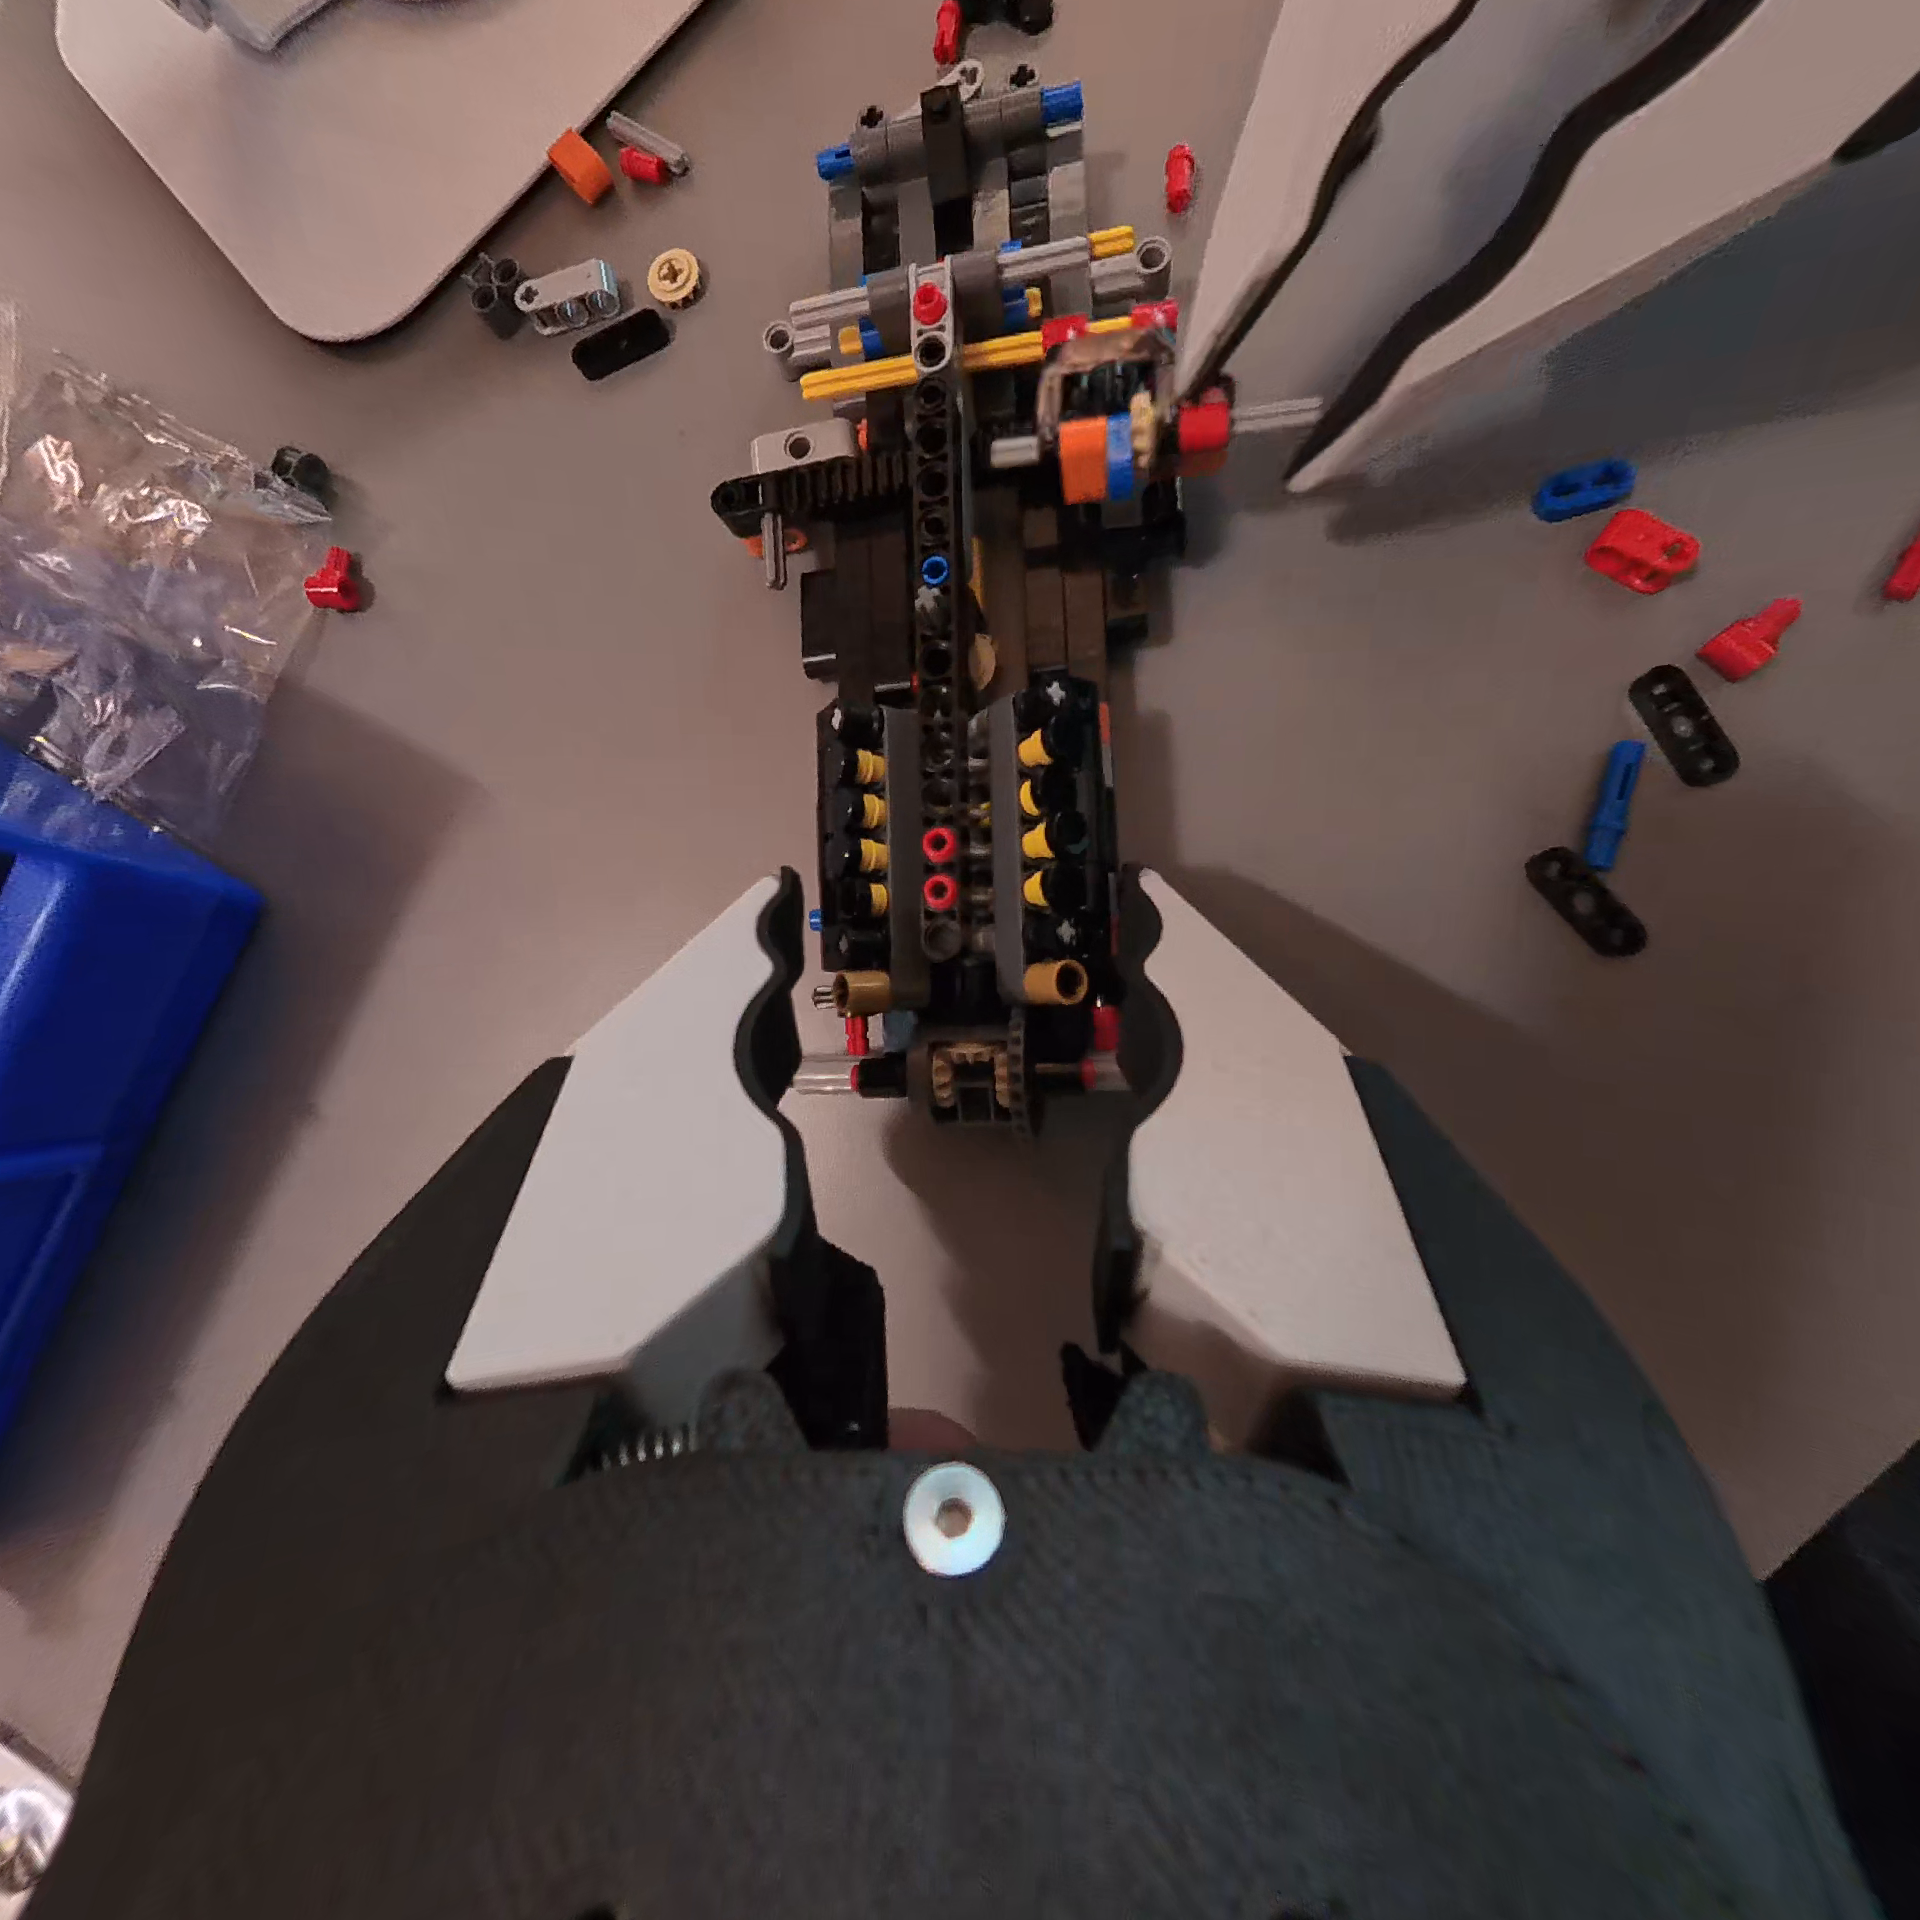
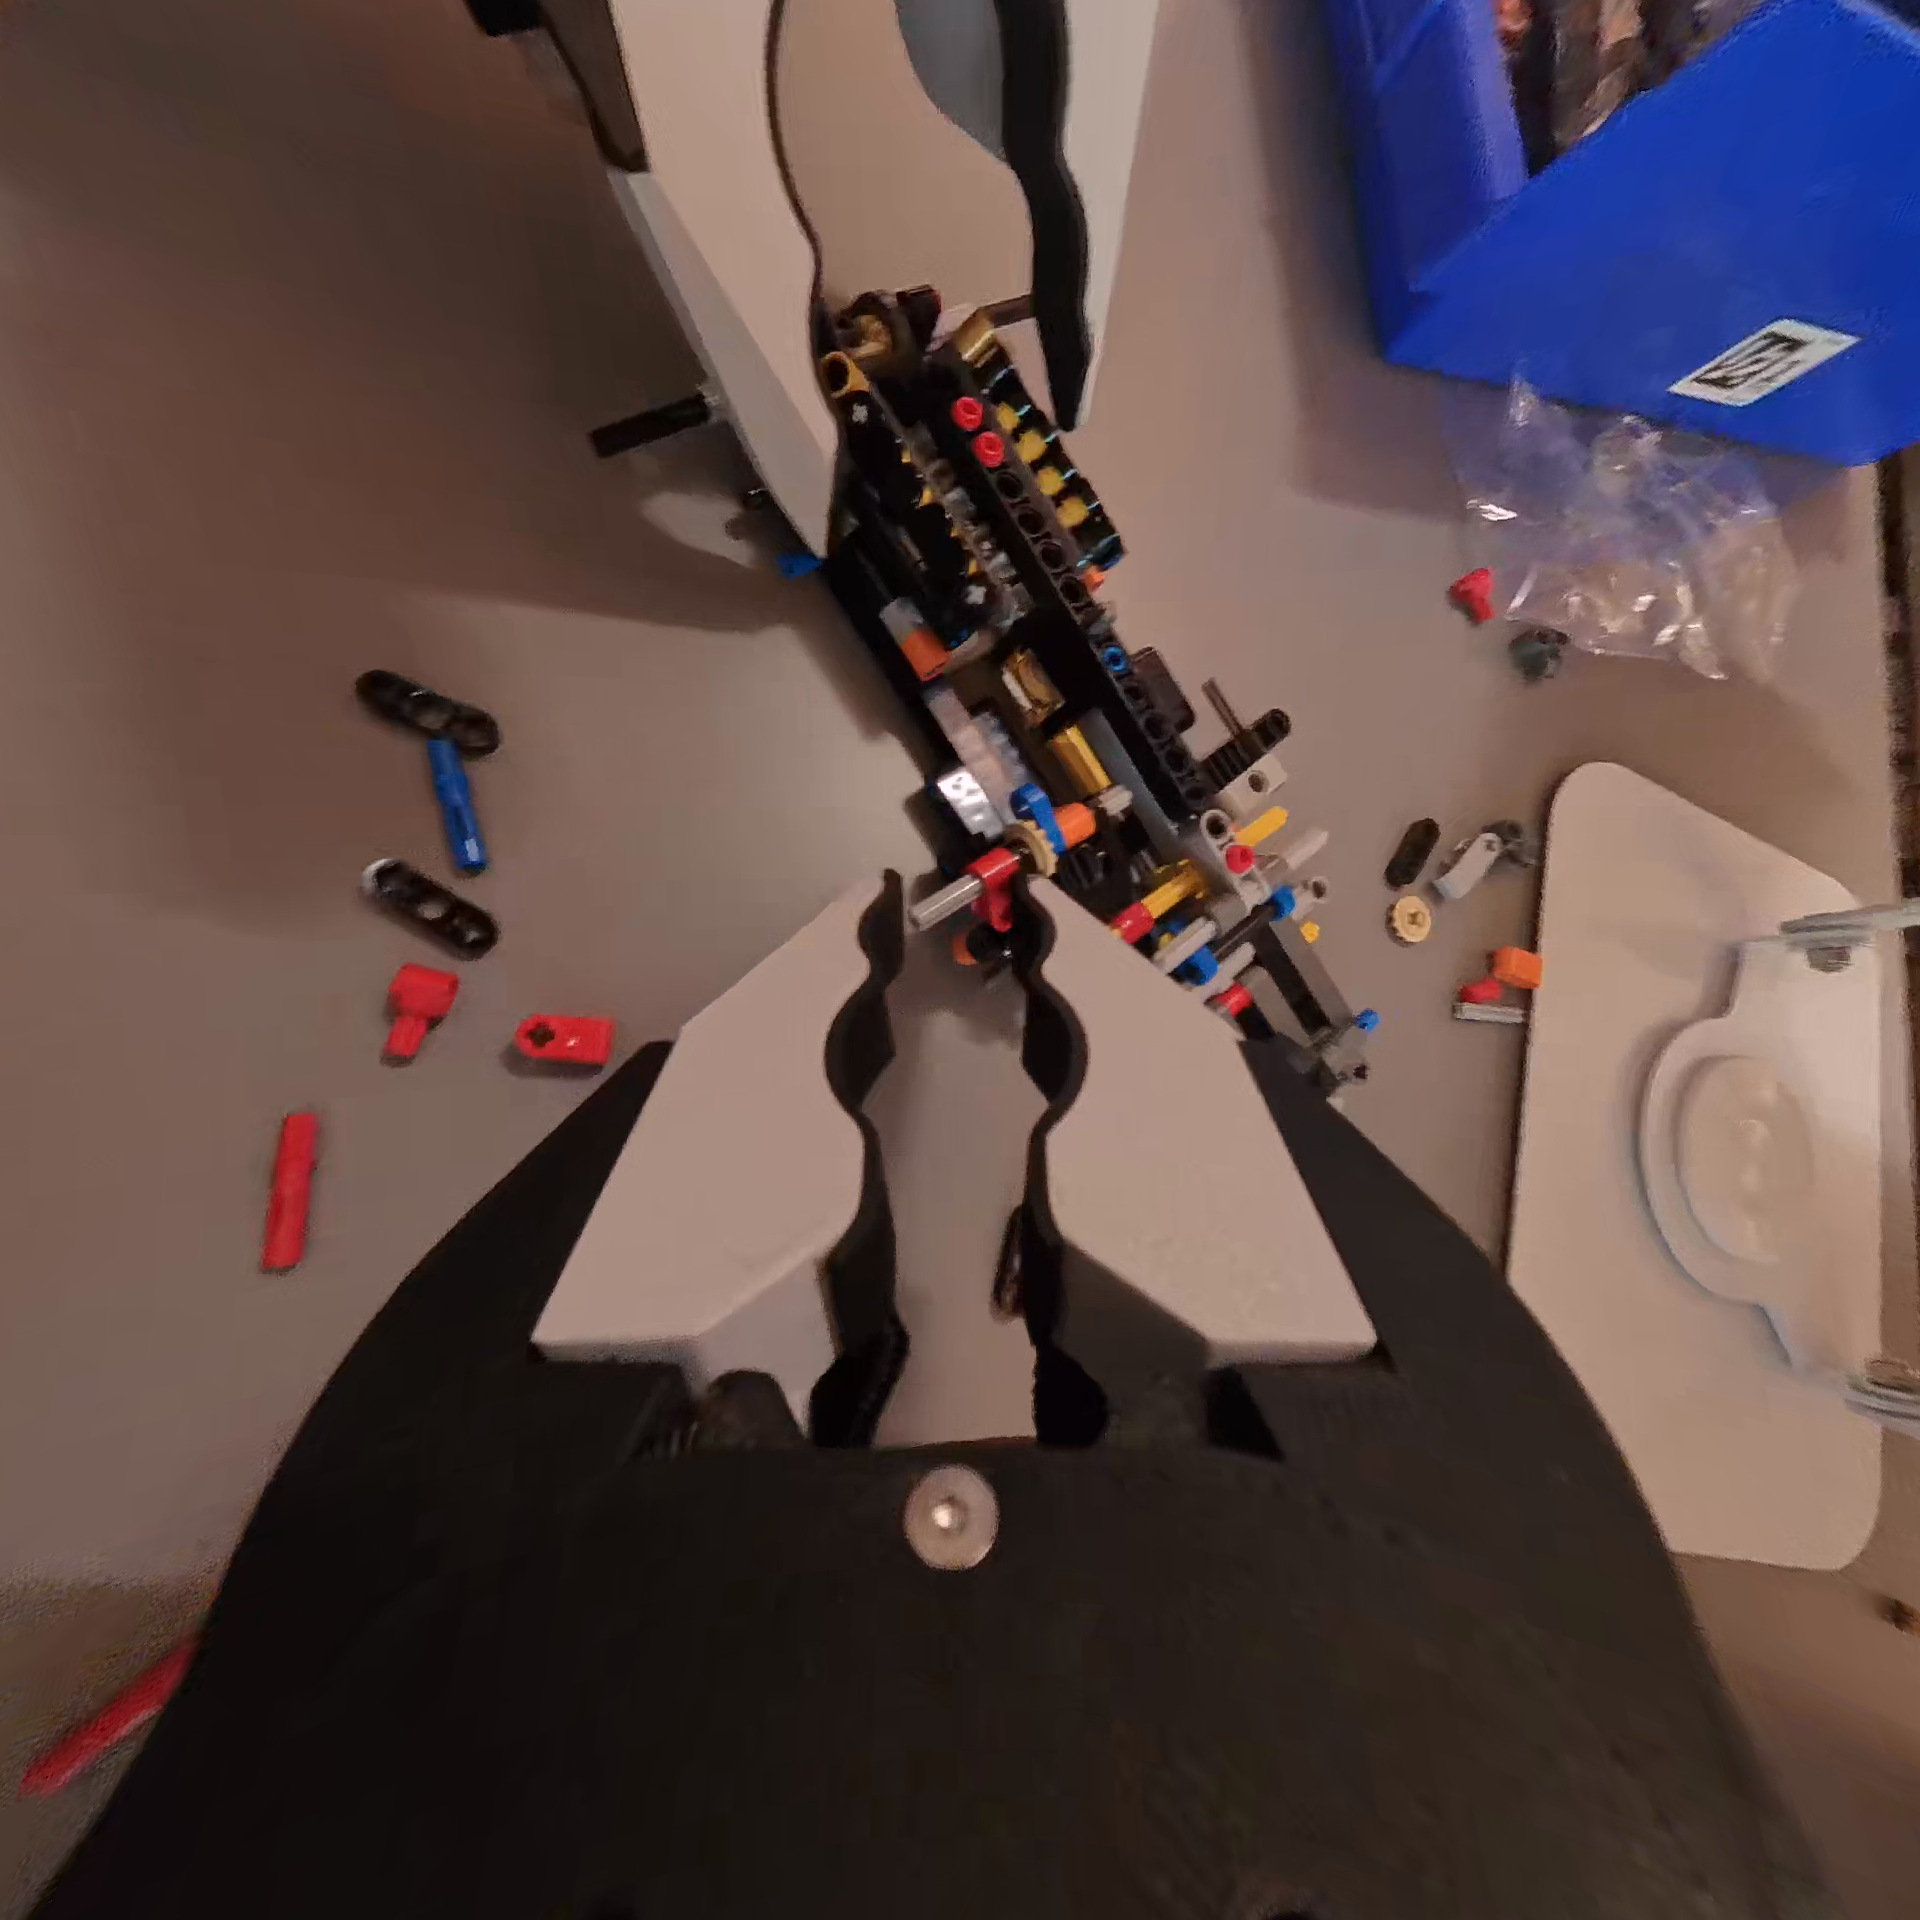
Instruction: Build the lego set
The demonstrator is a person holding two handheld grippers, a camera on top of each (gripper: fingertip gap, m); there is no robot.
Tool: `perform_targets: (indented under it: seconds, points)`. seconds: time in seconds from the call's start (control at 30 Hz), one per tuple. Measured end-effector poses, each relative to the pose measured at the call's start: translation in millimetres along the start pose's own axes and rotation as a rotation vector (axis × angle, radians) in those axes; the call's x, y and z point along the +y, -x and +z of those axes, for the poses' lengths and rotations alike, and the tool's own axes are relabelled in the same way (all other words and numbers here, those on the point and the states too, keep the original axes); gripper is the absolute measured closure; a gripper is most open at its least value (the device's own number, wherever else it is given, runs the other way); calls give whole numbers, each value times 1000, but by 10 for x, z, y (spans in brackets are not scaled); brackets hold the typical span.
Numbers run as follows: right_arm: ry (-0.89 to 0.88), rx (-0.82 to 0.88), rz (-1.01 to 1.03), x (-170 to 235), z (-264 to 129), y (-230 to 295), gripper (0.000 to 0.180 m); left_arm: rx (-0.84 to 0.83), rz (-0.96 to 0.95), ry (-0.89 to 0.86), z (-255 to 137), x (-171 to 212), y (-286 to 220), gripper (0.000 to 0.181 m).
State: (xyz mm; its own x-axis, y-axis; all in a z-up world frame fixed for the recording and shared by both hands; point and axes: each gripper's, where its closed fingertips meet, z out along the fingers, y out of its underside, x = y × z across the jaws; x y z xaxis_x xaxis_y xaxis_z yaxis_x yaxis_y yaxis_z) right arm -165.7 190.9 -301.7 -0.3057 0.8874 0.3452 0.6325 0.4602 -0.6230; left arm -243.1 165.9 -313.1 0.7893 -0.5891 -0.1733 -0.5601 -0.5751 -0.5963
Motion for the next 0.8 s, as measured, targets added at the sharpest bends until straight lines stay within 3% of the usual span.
perform_targets:
  seconds: [0.03, 0.23, 0.53, 0.8]
  points:
    - [8, 25, -7, -4, 16, -20, 163, 3, 1, 6, 11, 9, -13, 122]
    - [-10, 112, 82, 22, -33, -155, 172, 7, -9, -9, 17, 14, -11, 125]
    - [-129, 69, 456, 132, -164, -346, 174, 6, -4, -12, 26, 12, -12, 125]
    - [-169, 21, 561, 187, -145, -327, 175, 14, -2, -6, 43, 19, -28, 123]
